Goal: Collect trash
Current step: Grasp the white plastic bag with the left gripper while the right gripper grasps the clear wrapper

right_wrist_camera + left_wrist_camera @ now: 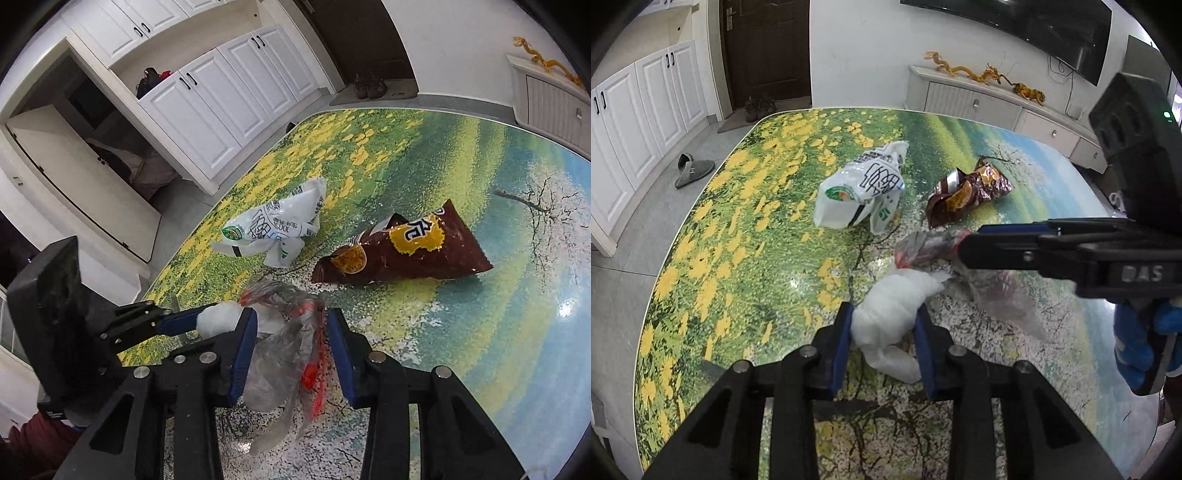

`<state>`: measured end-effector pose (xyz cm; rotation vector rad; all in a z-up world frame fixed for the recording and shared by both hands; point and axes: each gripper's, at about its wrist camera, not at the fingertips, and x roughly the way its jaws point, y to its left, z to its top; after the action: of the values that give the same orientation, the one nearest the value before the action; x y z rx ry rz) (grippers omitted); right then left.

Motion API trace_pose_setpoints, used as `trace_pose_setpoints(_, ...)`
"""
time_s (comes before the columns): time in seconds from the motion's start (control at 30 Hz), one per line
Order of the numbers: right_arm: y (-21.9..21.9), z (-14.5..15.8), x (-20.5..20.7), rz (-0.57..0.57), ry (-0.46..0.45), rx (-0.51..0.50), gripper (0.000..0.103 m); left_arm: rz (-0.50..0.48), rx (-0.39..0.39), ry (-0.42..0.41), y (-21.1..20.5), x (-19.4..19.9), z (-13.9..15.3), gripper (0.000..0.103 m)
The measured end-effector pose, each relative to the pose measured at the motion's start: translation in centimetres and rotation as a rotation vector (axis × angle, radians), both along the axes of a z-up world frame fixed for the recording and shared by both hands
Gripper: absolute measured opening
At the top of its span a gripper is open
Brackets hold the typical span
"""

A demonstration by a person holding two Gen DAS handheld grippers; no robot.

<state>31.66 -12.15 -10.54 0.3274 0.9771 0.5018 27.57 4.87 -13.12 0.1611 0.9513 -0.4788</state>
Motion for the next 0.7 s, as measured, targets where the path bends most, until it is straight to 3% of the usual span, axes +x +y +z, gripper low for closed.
trace_pose_setpoints(0.07, 0.1, -0.5, 0.0, -0.003, 0.014, -0.009, 0.032, 0.013, 0.002, -0.004, 0.4, -0.3, 0.1, 0.030)
trace_pose_setpoints(0.23, 0.4, -0.8, -0.6, -0.001, 0.009, -0.039, 0.014, 0.057, 0.013, -0.019, 1.4, -1.5, 1.0, 0.030)
trace_pose_setpoints(0.47, 0.3, 1.4, -3.6, 0.007, -0.056, -0.041, 0.012, 0.115, 0.036, -0.070, 2.9, -4.5, 4.0, 0.030)
trace_pose_setpoints(0.7, -1.8, 5.1, -9.5, -0.017, -0.153, -0.042, 0.012, 0.139, 0.057, -0.132, 1.9, -9.1, 7.3, 0.030)
